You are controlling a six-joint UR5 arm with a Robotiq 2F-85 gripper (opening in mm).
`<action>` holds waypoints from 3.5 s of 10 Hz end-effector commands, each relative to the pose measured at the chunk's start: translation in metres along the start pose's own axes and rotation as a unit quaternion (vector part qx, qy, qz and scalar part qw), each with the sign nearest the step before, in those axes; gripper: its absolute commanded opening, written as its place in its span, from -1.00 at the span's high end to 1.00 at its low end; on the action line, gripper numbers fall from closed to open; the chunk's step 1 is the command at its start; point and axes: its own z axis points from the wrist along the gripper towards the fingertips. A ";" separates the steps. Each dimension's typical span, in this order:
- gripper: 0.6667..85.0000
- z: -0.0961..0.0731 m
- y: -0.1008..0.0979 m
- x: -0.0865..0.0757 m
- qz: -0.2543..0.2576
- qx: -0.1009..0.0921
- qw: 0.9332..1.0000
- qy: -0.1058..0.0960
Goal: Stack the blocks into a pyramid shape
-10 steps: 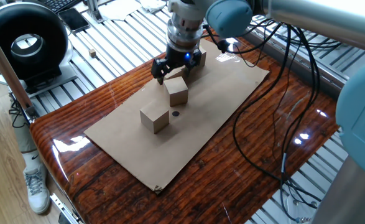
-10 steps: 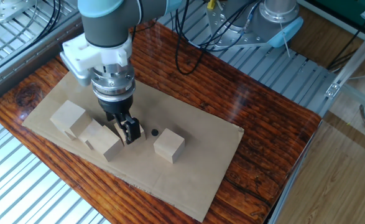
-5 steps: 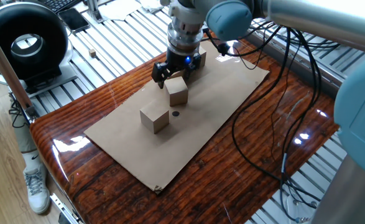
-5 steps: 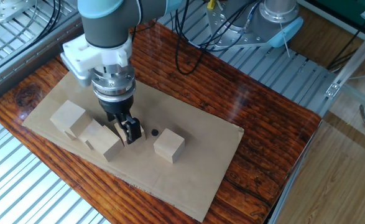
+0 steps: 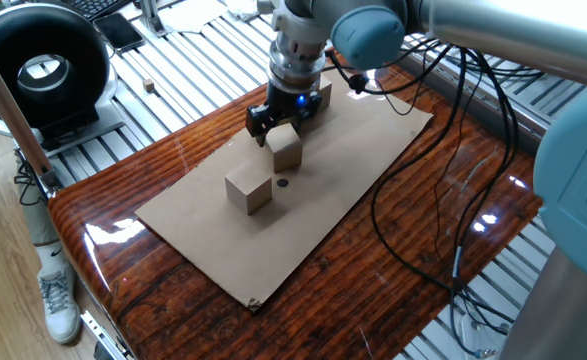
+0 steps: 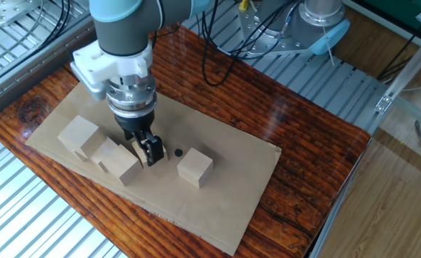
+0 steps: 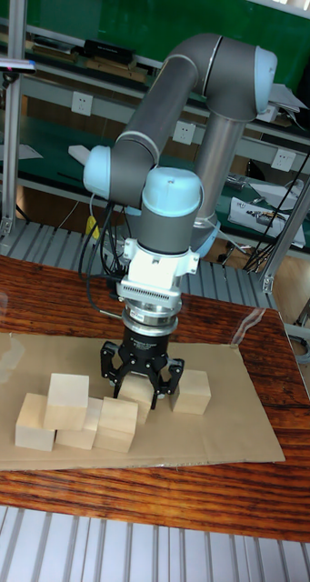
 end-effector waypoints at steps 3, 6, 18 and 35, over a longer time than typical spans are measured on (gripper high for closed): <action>0.32 -0.007 0.002 0.002 0.014 -0.013 1.000 0.008; 0.52 -0.041 0.000 -0.001 0.012 -0.021 0.999 0.036; 0.68 -0.101 -0.021 -0.049 -0.090 0.046 0.995 0.015; 0.57 -0.101 -0.016 -0.098 -0.182 0.040 0.982 -0.036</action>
